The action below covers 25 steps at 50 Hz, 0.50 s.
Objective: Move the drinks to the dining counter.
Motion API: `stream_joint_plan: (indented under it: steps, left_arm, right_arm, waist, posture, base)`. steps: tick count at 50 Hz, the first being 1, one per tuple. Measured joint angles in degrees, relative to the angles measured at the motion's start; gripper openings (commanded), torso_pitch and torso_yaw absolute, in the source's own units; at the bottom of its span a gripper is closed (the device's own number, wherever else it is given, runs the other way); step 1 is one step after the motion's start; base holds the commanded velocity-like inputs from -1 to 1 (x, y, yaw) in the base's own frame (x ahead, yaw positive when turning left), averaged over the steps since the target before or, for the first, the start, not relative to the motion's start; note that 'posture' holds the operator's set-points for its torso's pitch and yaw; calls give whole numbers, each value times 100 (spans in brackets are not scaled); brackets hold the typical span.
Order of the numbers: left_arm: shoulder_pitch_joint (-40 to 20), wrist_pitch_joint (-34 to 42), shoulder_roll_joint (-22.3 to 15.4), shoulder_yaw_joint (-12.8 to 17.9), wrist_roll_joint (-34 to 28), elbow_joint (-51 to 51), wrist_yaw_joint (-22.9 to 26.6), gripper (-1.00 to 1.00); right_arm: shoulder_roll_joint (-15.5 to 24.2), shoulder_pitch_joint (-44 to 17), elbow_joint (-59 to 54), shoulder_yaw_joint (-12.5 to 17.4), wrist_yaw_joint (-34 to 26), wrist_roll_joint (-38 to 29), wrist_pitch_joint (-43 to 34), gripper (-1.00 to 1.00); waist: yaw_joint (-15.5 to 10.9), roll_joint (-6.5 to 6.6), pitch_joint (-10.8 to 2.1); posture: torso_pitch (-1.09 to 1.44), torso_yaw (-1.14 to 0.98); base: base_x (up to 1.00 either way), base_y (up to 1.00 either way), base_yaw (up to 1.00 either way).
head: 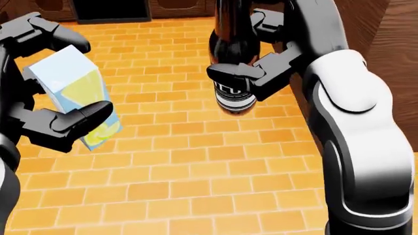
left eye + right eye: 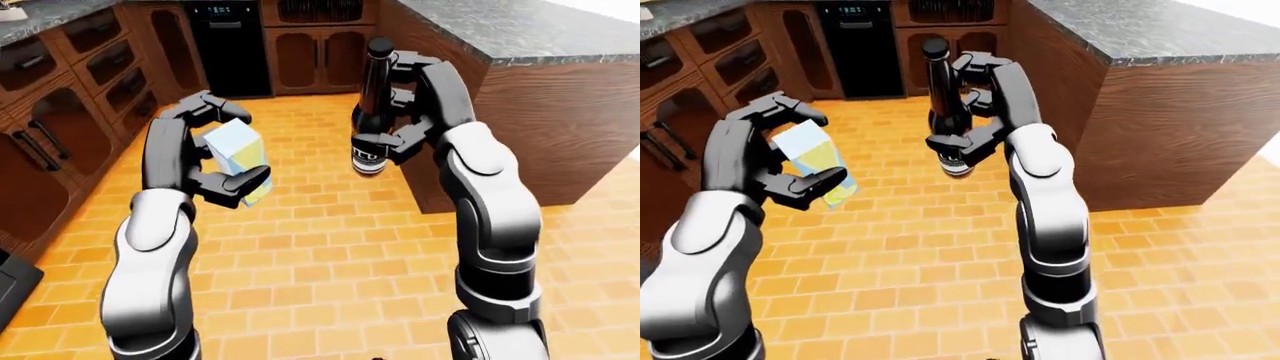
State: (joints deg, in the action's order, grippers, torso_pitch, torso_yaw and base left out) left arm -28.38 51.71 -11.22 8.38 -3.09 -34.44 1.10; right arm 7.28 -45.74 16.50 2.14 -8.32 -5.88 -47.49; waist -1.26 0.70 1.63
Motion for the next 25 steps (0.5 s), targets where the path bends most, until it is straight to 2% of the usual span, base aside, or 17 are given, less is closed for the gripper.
stream_joint_plan:
  steps: [3, 4, 5, 6, 8, 10, 14, 15, 17, 18, 19, 20, 22, 25]
  left_arm:
    - [-32, -46, 21, 19, -19, 19, -23, -100]
    - [12, -67, 74, -32, -17, 68, -27, -100]
    - [53, -52, 83, -104, 1, 119, -9, -100]
    - [85, -22, 80, -153, 26, 141, 20, -100]
    - [107, 5, 73, -153, 56, 172, 59, -100]
    - [88, -1, 72, -116, 46, 149, 51, -100]
    - [23, -66, 63, -95, 10, -10, 28, -100]
    - [0, -95, 62, -103, 10, -25, 31, -100]
    - [-18, -147, 44, -99, 8, -26, 35, -100]
    - [27, -144, 34, -67, -2, 22, 33, -100]
    - [75, -98, 37, -31, -27, 85, 23, -100]
    - [96, -36, 37, -13, -53, 133, 13, -100]
    - [69, 66, 34, -13, -83, 172, 2, -100]
    - [4, 88, 33, -36, -69, 69, 13, -100]
  right_arm:
    - [-1, 3, -15, -35, 0, 18, 92, -100]
    - [12, 76, -59, -18, -1, 18, 113, -100]
    - [14, 147, -125, 11, 3, 4, 99, -100]
    - [17, 189, -184, 31, 8, -14, 64, -100]
    - [14, 188, -260, 21, 18, -45, 8, -100]
    - [11, 164, -203, 15, 13, -46, -2, -100]
    - [36, 104, -43, 39, -7, -40, 22, -100]
    - [41, 84, -30, 56, -2, -45, 27, -100]
    - [25, 52, -41, 61, 9, -50, 49, -100]
    - [-21, 103, -83, 14, 7, -43, 44, -100]
    - [-33, 137, -140, -60, -19, -22, -4, -100]
    - [-30, 155, -166, -108, -51, 1, -64, -100]
    - [-18, 155, -164, -104, -92, 31, -142, -100]
    - [10, 90, -55, -20, -78, 23, -162, -100]
  waist:
    - [48, -281, 35]
    - [67, -229, 140]
    - [99, -255, 235]
    - [130, -298, 251]
    - [138, -333, 161]
    - [132, -286, 93]
    - [163, -48, 34]
    - [157, 37, 15]
    - [81, 302, 36]
    - [59, 247, 116]
    - [23, 267, 180]
    - [8, 301, 181]
    - [16, 270, 107]
    - [9, 135, 39]
  posture:
    - [0, 0]
    - [0, 0]
    - [0, 0]
    - [0, 0]
    - [0, 0]
    - [0, 0]
    - [0, 0]
    - [0, 0]
    - [0, 0]
    - [0, 0]
    - [0, 0]
    - [0, 0]
    - [0, 0]
    - [0, 0]
  base:
    - [53, 0, 0]
    - [53, 0, 0]
    - [52, 0, 0]
    - [45, 7, 0]
    - [38, 12, 0]
    - [38, 12, 0]
    - [38, 14, 0]
    - [38, 14, 0]
    - [38, 14, 0]
    - [38, 14, 0]
    - [38, 13, 0]
    - [38, 14, 0]
    - [40, 10, 0]
    - [46, 8, 0]
